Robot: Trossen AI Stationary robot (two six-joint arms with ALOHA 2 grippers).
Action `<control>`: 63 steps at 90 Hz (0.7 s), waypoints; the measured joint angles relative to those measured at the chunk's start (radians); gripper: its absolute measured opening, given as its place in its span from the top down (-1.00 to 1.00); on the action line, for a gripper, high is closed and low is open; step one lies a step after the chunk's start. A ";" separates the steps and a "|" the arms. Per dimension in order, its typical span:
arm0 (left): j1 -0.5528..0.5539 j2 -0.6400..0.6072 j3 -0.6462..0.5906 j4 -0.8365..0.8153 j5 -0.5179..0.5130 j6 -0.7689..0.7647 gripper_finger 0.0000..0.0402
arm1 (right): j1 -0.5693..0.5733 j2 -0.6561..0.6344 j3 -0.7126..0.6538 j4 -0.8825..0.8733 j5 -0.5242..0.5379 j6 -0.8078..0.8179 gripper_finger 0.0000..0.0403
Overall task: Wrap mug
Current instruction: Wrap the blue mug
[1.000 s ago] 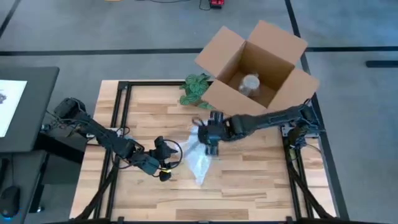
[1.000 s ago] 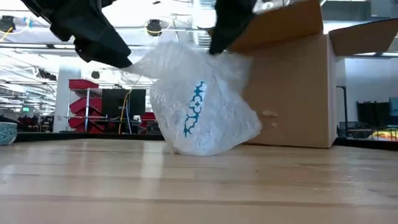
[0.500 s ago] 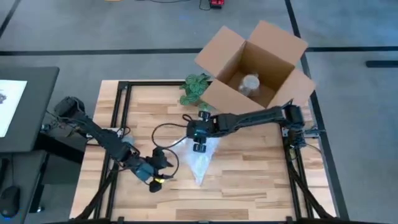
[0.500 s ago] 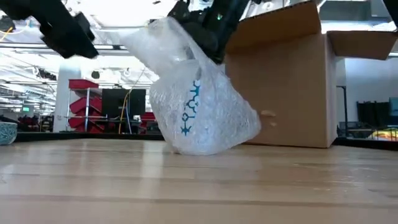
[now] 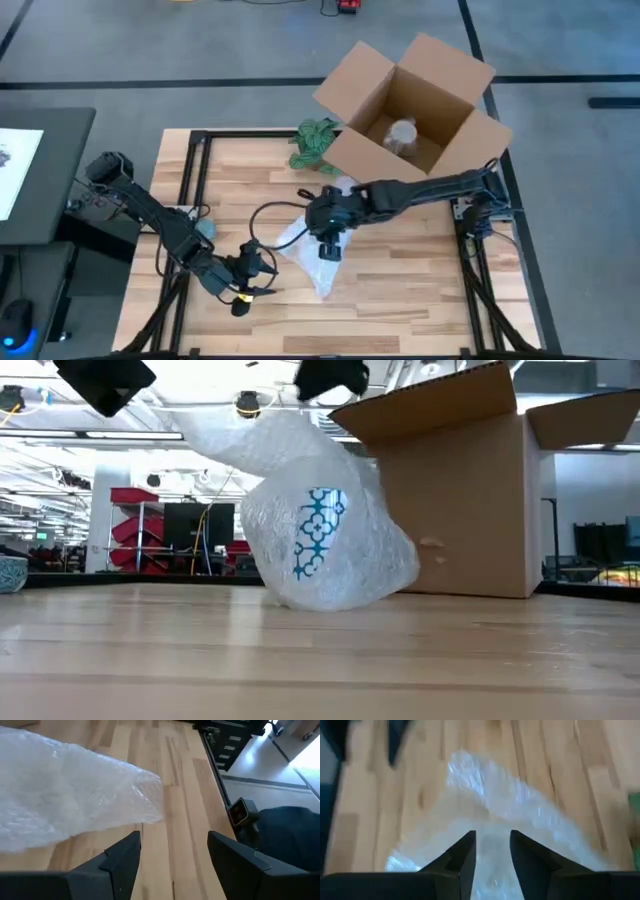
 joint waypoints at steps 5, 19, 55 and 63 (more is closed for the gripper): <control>0.000 0.000 0.000 0.000 -0.007 0.000 -0.06 | -0.005 0.034 0.000 -0.007 0.000 0.003 0.60; -0.002 0.000 0.000 -0.001 -0.010 0.000 -0.06 | -0.030 0.160 -0.001 0.002 -0.006 0.007 0.84; -0.019 0.000 0.000 0.002 -0.010 0.003 -0.06 | -0.062 0.349 0.008 -0.029 -0.126 0.018 1.00; -0.019 0.000 0.000 0.002 -0.010 0.000 -0.06 | -0.060 0.348 0.018 -0.040 -0.127 0.013 1.00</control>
